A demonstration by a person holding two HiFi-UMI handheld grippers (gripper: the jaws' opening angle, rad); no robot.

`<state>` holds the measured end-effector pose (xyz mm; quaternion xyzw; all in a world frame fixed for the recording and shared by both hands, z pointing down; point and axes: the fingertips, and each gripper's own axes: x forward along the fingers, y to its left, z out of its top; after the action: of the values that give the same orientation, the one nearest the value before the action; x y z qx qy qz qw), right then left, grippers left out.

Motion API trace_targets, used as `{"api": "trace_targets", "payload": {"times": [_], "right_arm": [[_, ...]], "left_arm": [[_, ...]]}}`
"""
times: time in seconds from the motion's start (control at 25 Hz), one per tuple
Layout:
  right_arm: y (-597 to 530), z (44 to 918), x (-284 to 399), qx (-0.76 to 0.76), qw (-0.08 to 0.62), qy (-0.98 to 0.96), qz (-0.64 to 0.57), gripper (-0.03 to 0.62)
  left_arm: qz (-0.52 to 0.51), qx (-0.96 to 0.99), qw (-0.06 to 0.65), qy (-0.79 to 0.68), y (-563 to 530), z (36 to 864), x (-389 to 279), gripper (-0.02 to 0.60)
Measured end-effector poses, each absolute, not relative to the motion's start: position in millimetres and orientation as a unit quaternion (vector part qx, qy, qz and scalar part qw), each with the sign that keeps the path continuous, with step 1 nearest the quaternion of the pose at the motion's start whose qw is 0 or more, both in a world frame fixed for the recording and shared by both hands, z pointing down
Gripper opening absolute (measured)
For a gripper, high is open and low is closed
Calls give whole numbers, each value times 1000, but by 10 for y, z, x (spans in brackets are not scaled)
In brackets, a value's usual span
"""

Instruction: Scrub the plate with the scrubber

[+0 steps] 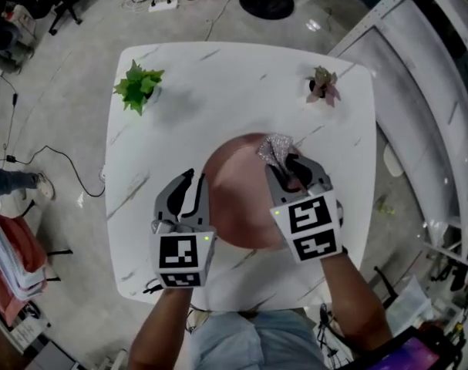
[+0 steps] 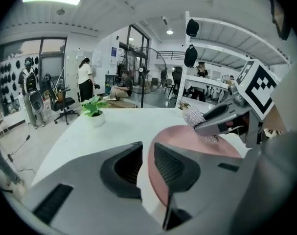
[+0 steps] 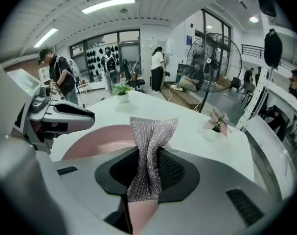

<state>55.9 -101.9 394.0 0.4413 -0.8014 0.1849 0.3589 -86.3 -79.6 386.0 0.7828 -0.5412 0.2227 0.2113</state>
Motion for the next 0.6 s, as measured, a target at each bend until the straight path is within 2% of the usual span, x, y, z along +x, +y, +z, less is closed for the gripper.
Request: {"api": "trace_targets", "payload": {"times": [0.12, 0.4, 0.44, 0.56, 0.6], "right_arm": [[-1025, 4140, 522, 428, 390, -792, 195, 121], [-1135, 4330, 435, 417, 421, -782, 193, 123], [-1136, 4345, 421, 409, 427, -782, 196, 131], [-1127, 4352, 379, 388, 432, -786, 214, 231], [-1136, 4325, 377, 389, 428, -788, 211, 239]], "left_arm": [[237, 786, 241, -517, -808, 4101, -821, 102], [278, 793, 255, -479, -834, 4431, -744, 89], [278, 794, 256, -477, -836, 4430, -734, 74], [272, 791, 270, -476, -847, 4432, -733, 63], [271, 791, 272, -476, -847, 4433, -735, 63]]}}
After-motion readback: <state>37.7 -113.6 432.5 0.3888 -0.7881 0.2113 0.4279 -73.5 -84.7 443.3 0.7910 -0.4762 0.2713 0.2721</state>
